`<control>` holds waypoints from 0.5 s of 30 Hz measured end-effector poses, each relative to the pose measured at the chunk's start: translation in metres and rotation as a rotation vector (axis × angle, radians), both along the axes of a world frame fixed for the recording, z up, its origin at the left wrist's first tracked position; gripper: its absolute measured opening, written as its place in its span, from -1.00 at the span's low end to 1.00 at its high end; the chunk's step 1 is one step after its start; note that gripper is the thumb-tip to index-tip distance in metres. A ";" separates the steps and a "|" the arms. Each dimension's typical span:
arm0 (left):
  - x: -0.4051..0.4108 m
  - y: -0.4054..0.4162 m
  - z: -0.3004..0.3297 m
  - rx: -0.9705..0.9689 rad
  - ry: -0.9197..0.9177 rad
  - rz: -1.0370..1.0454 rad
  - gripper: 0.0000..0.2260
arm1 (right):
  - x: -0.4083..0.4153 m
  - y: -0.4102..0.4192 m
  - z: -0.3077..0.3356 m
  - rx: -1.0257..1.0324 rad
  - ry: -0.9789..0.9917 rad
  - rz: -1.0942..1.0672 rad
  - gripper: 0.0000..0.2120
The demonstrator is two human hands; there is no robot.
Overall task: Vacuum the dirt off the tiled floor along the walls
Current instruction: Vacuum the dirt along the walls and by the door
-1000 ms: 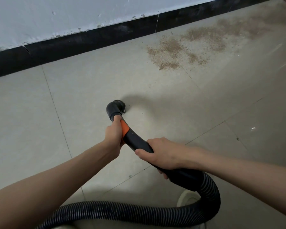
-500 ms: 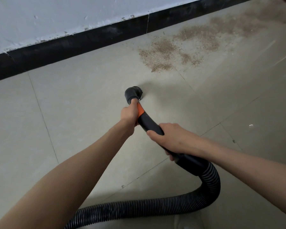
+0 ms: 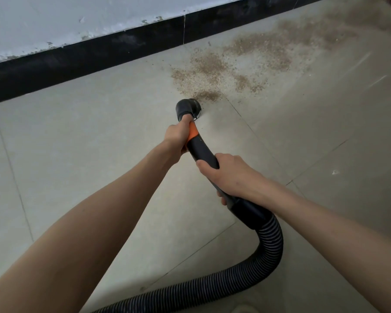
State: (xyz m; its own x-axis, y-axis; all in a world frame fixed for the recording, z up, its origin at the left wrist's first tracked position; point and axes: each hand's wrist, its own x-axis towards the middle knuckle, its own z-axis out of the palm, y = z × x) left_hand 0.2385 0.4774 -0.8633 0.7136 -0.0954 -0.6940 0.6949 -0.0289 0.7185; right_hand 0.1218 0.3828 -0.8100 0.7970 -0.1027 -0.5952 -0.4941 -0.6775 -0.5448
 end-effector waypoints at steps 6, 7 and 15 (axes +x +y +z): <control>-0.007 0.007 0.003 -0.008 0.023 -0.090 -0.77 | -0.012 0.005 0.004 0.124 0.036 -0.047 -0.62; -0.013 0.011 0.002 -0.002 0.024 -0.121 -0.75 | -0.021 0.007 0.004 0.132 0.041 -0.048 -0.62; -0.048 0.006 0.006 -0.068 0.034 -0.265 -0.64 | -0.064 0.018 0.004 0.075 0.021 -0.160 -0.64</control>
